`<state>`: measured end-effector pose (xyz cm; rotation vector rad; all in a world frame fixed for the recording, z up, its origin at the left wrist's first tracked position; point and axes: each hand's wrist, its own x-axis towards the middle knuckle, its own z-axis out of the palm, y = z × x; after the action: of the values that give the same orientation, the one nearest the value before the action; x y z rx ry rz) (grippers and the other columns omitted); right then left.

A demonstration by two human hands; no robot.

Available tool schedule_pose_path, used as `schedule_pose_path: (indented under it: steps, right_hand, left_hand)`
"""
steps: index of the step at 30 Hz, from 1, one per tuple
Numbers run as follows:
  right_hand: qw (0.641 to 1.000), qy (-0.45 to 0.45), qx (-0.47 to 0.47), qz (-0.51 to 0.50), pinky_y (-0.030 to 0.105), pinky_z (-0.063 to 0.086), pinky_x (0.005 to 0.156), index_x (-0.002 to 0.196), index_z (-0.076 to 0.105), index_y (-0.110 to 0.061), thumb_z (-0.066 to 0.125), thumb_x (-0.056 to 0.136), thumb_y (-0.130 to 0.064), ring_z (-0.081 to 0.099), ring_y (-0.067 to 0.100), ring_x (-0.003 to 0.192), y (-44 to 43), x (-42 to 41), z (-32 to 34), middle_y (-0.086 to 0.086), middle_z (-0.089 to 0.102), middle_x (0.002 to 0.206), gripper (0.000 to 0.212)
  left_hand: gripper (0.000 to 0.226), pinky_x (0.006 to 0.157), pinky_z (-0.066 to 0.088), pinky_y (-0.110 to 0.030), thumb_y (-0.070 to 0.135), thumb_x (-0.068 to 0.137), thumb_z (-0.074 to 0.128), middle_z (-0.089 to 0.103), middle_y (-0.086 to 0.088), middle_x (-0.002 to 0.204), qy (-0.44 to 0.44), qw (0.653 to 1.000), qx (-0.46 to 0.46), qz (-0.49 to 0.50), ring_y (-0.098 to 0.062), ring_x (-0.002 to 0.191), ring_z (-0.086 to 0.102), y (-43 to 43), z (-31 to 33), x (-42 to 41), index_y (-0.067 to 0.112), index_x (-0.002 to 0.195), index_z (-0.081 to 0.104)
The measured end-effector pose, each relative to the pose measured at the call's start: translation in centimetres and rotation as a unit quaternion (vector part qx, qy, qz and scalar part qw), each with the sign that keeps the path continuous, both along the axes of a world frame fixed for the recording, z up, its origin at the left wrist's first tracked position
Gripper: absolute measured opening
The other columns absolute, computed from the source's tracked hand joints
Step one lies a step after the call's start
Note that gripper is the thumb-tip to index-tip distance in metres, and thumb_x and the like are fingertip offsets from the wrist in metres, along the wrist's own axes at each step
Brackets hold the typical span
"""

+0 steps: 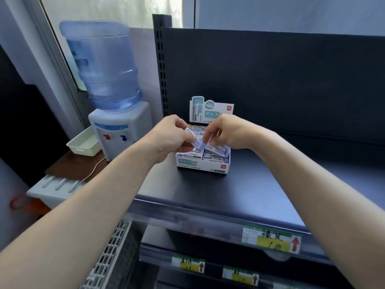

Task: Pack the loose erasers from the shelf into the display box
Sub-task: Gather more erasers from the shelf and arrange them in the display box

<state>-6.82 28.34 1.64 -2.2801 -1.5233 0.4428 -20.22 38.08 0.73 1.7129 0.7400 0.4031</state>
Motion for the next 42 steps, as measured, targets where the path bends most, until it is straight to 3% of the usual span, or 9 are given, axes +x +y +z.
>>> schedule_pose_path:
  steps: [6, 9, 13, 24, 32, 36, 42]
  right_hand:
    - [0.999, -0.032, -0.015, 0.018, 0.021, 0.046, 0.06, 0.07, 0.065, -0.022, 0.07, 0.077, -0.003, 0.055, 0.008, 0.064, 0.2, 0.2, 0.3, -0.009, 0.06, 0.067, 0.02]
    - [0.998, -0.045, -0.039, 0.022, 0.021, 0.048, 0.064, 0.07, 0.069, -0.021, 0.069, 0.076, -0.003, 0.058, 0.01, 0.068, 0.0, 0.8, 0.3, -0.007, 0.064, 0.068, 0.02]
    - [0.999, -0.036, -0.003, 0.01, 0.022, 0.048, 0.07, 0.077, 0.072, -0.021, 0.066, 0.078, -0.002, 0.059, 0.01, 0.073, -0.8, 1.9, 0.5, -0.005, 0.066, 0.077, 0.019]
    - [0.997, -0.002, 0.075, 0.001, 0.017, 0.042, 0.054, 0.078, 0.07, -0.019, 0.063, 0.082, -0.007, 0.053, 0.007, 0.053, -2.5, 3.5, 1.2, -0.01, 0.056, 0.057, 0.015]
    - [0.996, -0.002, 0.084, -0.001, 0.017, 0.043, 0.053, 0.078, 0.069, -0.017, 0.062, 0.083, -0.006, 0.056, 0.01, 0.056, -3.2, 4.3, 1.1, -0.009, 0.057, 0.063, 0.015]
    - [0.996, -0.007, 0.091, 0.002, 0.019, 0.044, 0.056, 0.078, 0.069, -0.018, 0.061, 0.083, -0.007, 0.055, 0.01, 0.06, -3.0, 4.5, 1.0, -0.009, 0.056, 0.066, 0.015]
    - [0.994, -0.014, 0.108, 0.011, 0.02, 0.043, 0.058, 0.082, 0.072, -0.016, 0.059, 0.084, -0.007, 0.05, 0.002, 0.059, -2.7, 5.2, 1.0, -0.012, 0.054, 0.064, 0.015]
  left_hand:
    - [0.02, 0.074, 0.059, -0.036, -0.006, 0.083, 0.065, 0.06, -0.013, 0.079, 0.007, 1.0, 0.003, 0.0, -0.023, 0.068, 0.063, -0.4, 0.4, 0.1, 0.006, 0.085, 0.049]
    - [0.018, 0.072, 0.059, -0.035, -0.008, 0.084, 0.061, 0.061, -0.015, 0.079, 0.026, 1.0, 0.01, 0.001, -0.024, 0.067, 0.064, -1.1, 0.7, 0.6, 0.006, 0.084, 0.049]
    - [0.018, 0.068, 0.06, -0.035, -0.009, 0.083, 0.061, 0.063, -0.019, 0.081, 0.049, 0.999, 0.006, 0.005, -0.028, 0.071, 0.066, -1.9, 0.6, 1.3, 0.005, 0.081, 0.051]
    - [0.023, 0.053, 0.056, -0.021, 0.0, 0.079, 0.072, 0.058, -0.007, 0.062, 0.076, 0.995, 0.036, 0.046, -0.015, 0.053, 0.057, -3.5, -0.2, 2.2, 0.006, 0.065, 0.054]
    - [0.025, 0.076, 0.057, -0.038, 0.003, 0.071, 0.08, 0.058, -0.007, 0.061, 0.099, 0.988, 0.098, 0.066, -0.021, 0.062, 0.058, -3.9, -0.8, 2.7, 0.007, 0.063, 0.057]
    - [0.023, 0.067, 0.048, -0.03, 0.012, 0.066, 0.084, 0.06, -0.001, 0.059, 0.148, 0.973, 0.164, 0.065, -0.016, 0.061, 0.053, -4.1, -0.8, 2.6, 0.011, 0.059, 0.062]
    - [0.015, 0.067, 0.045, -0.031, 0.007, 0.081, 0.07, 0.058, -0.003, 0.064, 0.121, 0.976, 0.146, 0.106, -0.019, 0.067, 0.051, -3.4, -0.5, 2.5, 0.011, 0.068, 0.065]
